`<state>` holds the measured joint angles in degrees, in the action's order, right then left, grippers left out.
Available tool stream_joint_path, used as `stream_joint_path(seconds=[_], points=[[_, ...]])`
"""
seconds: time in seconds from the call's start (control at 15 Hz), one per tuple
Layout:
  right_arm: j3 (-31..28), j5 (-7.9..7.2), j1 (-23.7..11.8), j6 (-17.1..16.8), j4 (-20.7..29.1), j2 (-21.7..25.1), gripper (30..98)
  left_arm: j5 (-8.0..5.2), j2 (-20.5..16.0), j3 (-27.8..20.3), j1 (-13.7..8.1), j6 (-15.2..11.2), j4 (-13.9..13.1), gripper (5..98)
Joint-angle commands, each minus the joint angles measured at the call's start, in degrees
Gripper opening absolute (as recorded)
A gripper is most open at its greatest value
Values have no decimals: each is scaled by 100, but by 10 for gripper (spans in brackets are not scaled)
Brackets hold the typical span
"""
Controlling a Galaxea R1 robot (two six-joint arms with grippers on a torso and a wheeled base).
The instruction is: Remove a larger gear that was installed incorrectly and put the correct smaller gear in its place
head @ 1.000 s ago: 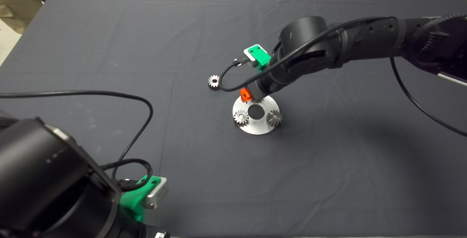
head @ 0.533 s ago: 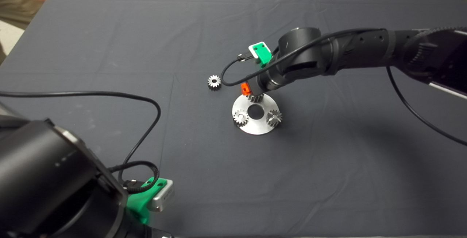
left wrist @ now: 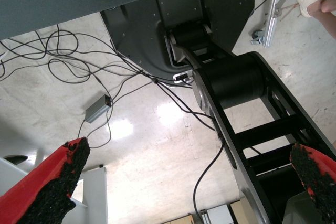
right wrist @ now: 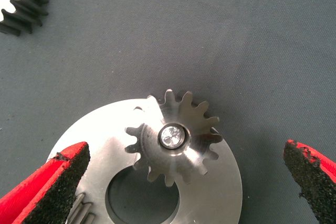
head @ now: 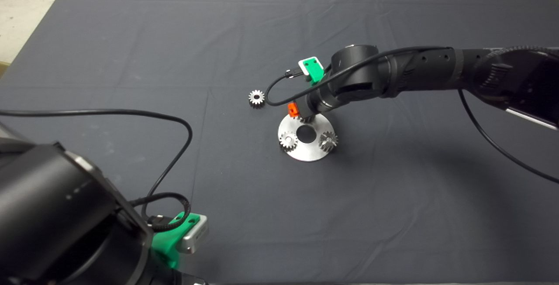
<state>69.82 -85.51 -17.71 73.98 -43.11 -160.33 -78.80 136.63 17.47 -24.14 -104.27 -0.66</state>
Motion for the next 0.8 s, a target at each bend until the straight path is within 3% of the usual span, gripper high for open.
stream_joint_path(seconds=[0.0, 0.47, 0.73], points=[[83, 34, 22, 63, -260, -21, 977, 14, -9, -122, -74, -15, -92, 982], [101, 351, 110, 143, -277, 5, 935, 11, -3, -122, -74, -15, -92, 982], [206, 394, 223, 134, -435, -3, 885, 5, 0, -122, -65, -24, -92, 982]])
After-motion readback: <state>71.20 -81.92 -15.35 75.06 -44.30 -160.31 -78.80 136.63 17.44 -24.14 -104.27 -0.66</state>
